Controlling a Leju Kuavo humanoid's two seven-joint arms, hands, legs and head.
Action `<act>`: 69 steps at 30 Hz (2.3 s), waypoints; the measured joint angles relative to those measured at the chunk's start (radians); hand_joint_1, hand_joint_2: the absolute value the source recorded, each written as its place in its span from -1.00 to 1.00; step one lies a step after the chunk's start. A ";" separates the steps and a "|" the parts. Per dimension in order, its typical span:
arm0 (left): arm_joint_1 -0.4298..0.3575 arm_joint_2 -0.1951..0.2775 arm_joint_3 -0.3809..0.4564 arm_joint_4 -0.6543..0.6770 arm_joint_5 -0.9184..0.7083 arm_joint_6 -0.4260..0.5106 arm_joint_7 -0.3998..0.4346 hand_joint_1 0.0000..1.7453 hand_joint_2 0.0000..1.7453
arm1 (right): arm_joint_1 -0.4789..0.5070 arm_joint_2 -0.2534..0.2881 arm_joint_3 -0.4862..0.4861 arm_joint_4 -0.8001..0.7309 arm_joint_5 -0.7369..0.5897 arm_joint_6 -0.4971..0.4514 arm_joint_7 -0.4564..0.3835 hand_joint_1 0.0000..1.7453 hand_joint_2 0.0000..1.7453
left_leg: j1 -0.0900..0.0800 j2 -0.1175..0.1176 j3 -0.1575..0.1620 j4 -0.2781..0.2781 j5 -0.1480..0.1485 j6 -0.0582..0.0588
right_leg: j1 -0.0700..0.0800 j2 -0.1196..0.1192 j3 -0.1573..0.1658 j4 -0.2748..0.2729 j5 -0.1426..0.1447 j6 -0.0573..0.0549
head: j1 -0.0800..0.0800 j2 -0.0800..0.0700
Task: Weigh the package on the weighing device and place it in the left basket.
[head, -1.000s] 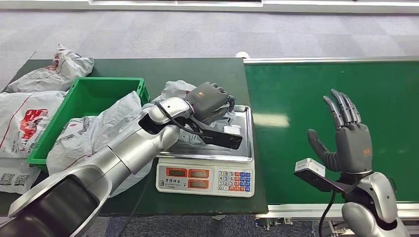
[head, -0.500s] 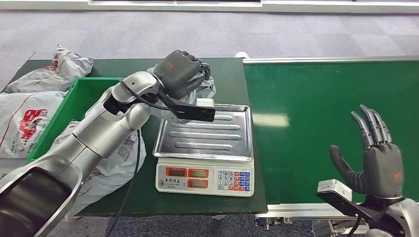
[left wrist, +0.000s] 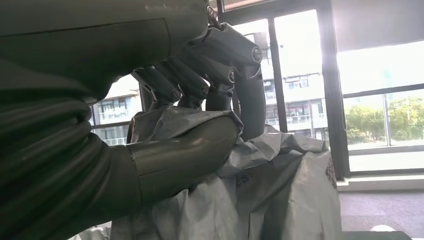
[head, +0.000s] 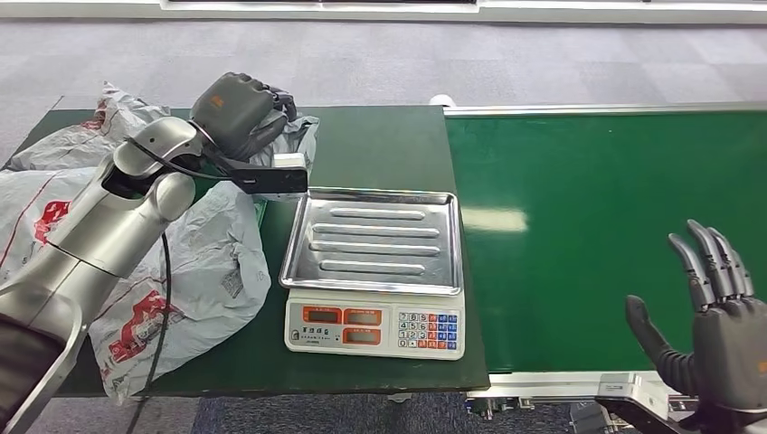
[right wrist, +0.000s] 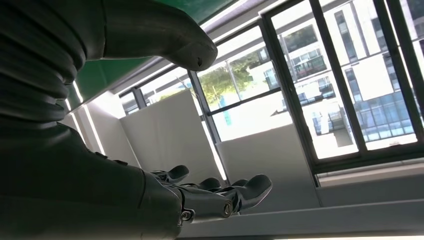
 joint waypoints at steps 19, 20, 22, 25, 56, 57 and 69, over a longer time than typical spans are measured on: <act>-0.165 0.229 0.147 -0.003 -0.026 -0.037 0.074 1.00 1.00 | 0.204 0.085 -0.086 -0.141 0.047 -0.017 -0.022 -1.00 1.00 | 0.002 0.006 0.000 -0.003 0.000 -0.002 | 0.002 0.006 -0.004 0.001 0.000 -0.003 | 0.000 0.000; -0.168 0.256 0.158 -0.002 -0.029 -0.037 0.075 1.00 1.00 | 0.219 0.091 -0.096 -0.153 0.041 -0.014 -0.022 -1.00 1.00 | 0.002 0.006 0.000 -0.003 0.000 -0.003 | 0.002 0.006 -0.004 0.001 0.000 -0.004 | 0.000 0.000; -0.170 0.313 0.181 0.001 -0.025 -0.037 0.077 1.00 1.00 | 0.248 0.105 -0.126 -0.178 0.022 -0.001 -0.026 -1.00 1.00 | 0.002 0.007 0.000 -0.003 0.000 -0.003 | 0.002 0.006 -0.004 0.001 -0.001 -0.004 | 0.000 0.000; -0.146 0.395 0.231 0.003 0.012 -0.029 0.063 1.00 1.00 | 0.272 0.133 -0.185 -0.210 -0.002 0.041 -0.056 -1.00 1.00 | 0.002 0.008 0.001 -0.004 -0.001 -0.004 | 0.002 0.007 -0.004 0.001 -0.002 -0.005 | 0.000 0.000; 1.213 0.209 0.635 -0.763 -0.147 0.091 -0.058 -1.00 -1.00 | 0.200 0.242 -0.144 -0.203 0.084 0.019 -0.025 -1.00 1.00 | -0.005 0.009 0.018 -0.008 -0.015 -0.002 | -0.006 0.005 0.013 -0.001 -0.014 -0.003 | 0.004 0.000; 1.206 0.202 0.628 -0.767 -0.143 0.103 -0.047 -1.00 -1.00 | 0.201 0.236 -0.139 -0.202 0.084 0.015 -0.019 -1.00 1.00 | -0.005 0.009 0.018 -0.008 -0.015 -0.002 | -0.006 0.005 0.013 -0.001 -0.014 -0.003 | 0.004 0.000; 1.140 0.184 0.614 -0.832 -0.088 0.257 -0.004 -1.00 -1.00 | 0.190 0.200 -0.091 -0.178 0.094 -0.009 0.017 -1.00 -1.00 | -0.003 0.009 0.019 -0.008 -0.014 -0.003 | -0.004 0.005 0.013 -0.001 -0.014 -0.004 | 0.004 0.000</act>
